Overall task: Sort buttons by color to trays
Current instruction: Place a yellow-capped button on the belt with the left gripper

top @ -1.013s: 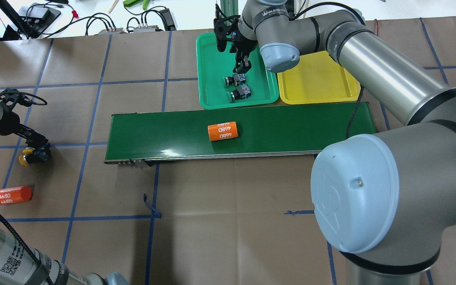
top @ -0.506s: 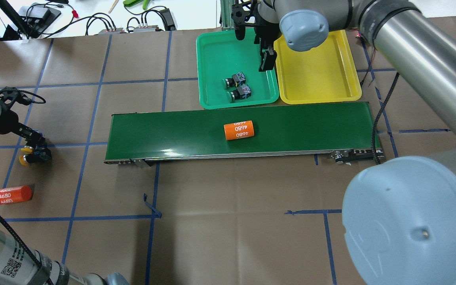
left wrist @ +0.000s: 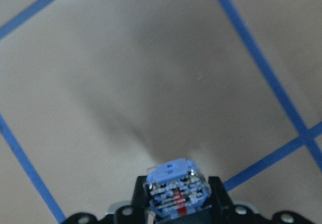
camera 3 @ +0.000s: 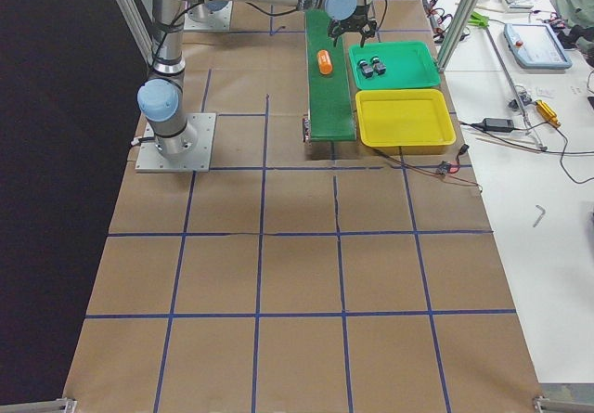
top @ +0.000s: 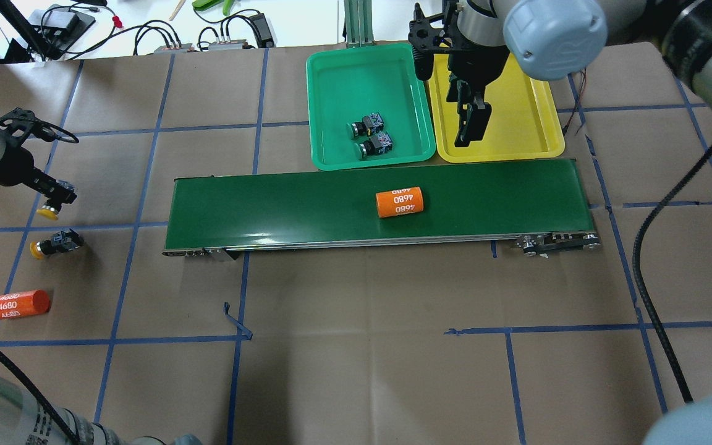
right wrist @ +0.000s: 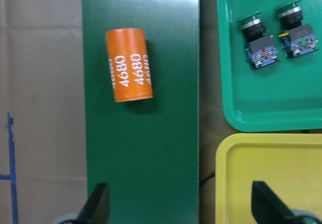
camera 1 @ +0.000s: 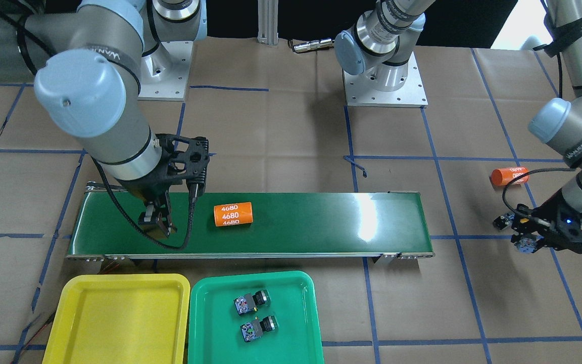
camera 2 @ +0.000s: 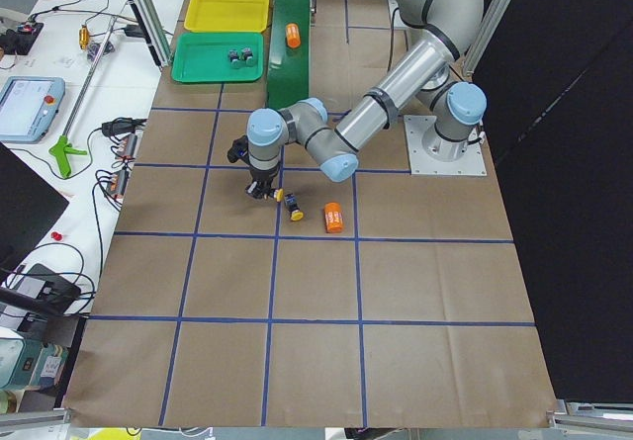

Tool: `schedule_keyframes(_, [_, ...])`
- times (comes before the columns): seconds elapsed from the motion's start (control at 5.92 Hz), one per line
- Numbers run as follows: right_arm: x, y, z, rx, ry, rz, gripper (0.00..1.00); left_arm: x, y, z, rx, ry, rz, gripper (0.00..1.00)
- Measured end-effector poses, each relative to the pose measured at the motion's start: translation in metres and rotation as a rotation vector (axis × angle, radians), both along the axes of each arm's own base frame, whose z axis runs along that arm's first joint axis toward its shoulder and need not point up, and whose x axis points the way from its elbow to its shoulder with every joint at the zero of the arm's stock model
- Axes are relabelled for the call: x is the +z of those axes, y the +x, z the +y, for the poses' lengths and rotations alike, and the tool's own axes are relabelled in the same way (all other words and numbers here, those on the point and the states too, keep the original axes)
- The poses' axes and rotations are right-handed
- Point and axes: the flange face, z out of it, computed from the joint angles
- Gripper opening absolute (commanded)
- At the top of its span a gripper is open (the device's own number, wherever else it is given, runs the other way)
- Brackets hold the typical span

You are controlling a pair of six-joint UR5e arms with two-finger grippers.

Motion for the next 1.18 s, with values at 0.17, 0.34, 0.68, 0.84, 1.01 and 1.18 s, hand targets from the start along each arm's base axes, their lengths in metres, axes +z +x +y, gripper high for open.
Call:
schedule_keyframes(0.17, [0.009,-0.004,0.025,-0.006,-0.004,0.016,1.0,0.021,-0.063,-0.007,-0.167,-0.005,-0.009,0.01])
schedule_keyframes(0.34, [0.016,-0.007,0.036,-0.007,-0.011,0.041,1.0,0.026,-0.123,-0.01,-0.361,0.007,-0.013,0.01])
schedule_keyframes(0.68, [0.017,-0.008,0.039,-0.009,-0.02,0.055,1.0,0.016,-0.246,-0.002,-0.755,0.042,-0.015,0.01])
schedule_keyframes(0.84, [0.017,-0.008,0.039,-0.008,-0.021,0.052,1.0,0.013,-0.286,0.011,-0.89,0.05,-0.02,0.03])
schedule_keyframes(1.01, [0.016,-0.008,0.04,-0.008,-0.021,0.05,1.0,0.003,-0.304,0.023,-0.949,0.068,-0.014,0.07])
schedule_keyframes(1.18, [0.017,-0.008,0.04,-0.009,-0.022,0.049,1.0,-0.006,-0.311,0.032,-0.972,0.084,-0.006,0.99])
